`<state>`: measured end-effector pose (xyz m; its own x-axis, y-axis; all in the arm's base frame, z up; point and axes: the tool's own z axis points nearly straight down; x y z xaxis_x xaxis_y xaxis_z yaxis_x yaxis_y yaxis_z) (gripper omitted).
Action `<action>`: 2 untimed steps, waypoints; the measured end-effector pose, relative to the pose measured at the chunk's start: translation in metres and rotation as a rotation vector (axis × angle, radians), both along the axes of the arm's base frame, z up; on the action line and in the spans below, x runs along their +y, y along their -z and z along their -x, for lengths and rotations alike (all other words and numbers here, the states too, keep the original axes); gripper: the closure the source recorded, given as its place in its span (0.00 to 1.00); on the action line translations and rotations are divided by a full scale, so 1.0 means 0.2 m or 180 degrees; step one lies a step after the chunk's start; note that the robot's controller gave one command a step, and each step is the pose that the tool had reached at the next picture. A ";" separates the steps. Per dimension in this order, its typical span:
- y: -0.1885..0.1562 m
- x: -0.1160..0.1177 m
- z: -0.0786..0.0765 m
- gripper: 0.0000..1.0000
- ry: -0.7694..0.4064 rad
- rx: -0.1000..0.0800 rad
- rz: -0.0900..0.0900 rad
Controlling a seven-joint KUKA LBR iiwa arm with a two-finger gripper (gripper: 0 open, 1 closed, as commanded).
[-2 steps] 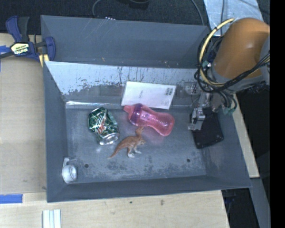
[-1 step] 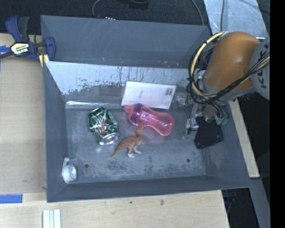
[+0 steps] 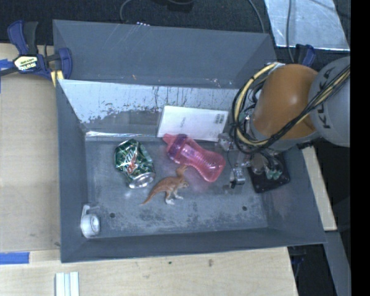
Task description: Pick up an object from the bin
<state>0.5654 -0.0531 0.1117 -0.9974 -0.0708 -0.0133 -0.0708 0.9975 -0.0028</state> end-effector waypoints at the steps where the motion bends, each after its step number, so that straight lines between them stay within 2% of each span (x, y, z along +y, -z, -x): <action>1: 0.14 0.21 -0.01 0.00 -0.0176 0.0023 0.0001; 2: 0.20 0.36 -0.13 1.00 -0.0056 -0.0017 -0.0001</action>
Offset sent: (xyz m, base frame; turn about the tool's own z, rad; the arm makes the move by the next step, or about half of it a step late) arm 0.0245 0.0713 -0.0407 -0.0171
